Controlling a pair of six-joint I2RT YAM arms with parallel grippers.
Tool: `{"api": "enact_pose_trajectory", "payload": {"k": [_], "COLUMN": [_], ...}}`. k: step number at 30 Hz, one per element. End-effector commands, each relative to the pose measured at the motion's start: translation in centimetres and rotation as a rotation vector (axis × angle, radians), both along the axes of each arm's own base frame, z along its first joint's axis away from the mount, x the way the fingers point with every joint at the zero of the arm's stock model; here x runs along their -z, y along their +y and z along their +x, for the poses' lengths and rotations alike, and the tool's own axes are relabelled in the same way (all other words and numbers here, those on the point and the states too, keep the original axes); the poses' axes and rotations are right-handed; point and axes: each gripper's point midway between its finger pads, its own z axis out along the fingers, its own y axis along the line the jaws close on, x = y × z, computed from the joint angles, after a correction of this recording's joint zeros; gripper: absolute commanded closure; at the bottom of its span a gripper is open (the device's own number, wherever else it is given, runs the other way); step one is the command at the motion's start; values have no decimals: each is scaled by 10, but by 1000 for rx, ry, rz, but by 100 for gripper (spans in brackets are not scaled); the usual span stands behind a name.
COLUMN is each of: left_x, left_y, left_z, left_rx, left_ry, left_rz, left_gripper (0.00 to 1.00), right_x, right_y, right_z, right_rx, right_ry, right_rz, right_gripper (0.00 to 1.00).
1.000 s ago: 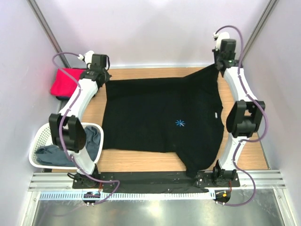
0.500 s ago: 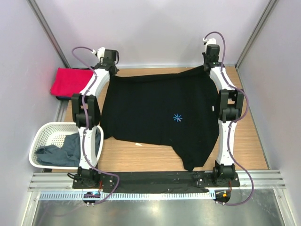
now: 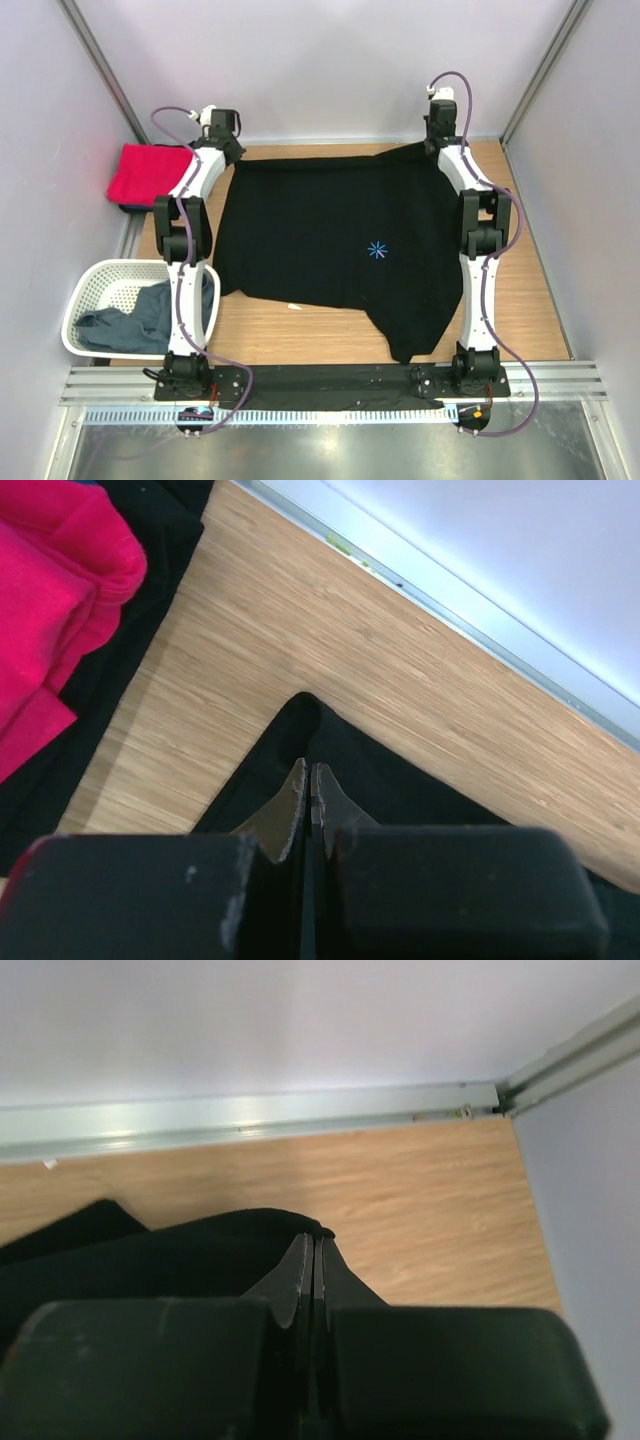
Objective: Fold and stack the t-shirts
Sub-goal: Flatten the tshirt out, then fold the tshirt
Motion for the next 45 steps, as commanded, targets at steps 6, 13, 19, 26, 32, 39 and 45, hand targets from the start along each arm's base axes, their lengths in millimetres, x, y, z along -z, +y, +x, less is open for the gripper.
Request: {"api": "enact_pose_trajectory", "payload": {"k": [6, 13, 19, 26, 32, 39, 45], "left_x": [-39, -37, -43, -30, -25, -25, -15], "left_y": [-1, -3, 3, 3, -4, -11, 3], "left_z": [23, 49, 76, 87, 89, 67, 42], "left_rx": [144, 137, 97, 97, 144, 260, 296], "left_ry": [-150, -217, -314, -334, -338, -272, -173], "left_rz": [-39, -60, -39, -40, -47, -20, 61], "left_gripper": [100, 100, 100, 100, 100, 100, 100], "right_x": [-98, -99, -96, -85, -75, -75, -75], "right_y": [-7, -10, -15, -16, -13, -9, 3], "right_z": [-24, -17, 4, 12, 8, -13, -39], "right_rx": [42, 63, 82, 80, 77, 61, 24], "right_ry": [-176, -185, -207, -190, -159, -107, -29], "right_rz": [16, -2, -30, -50, -35, -25, -116], "right_gripper": [99, 99, 99, 99, 99, 99, 99]}}
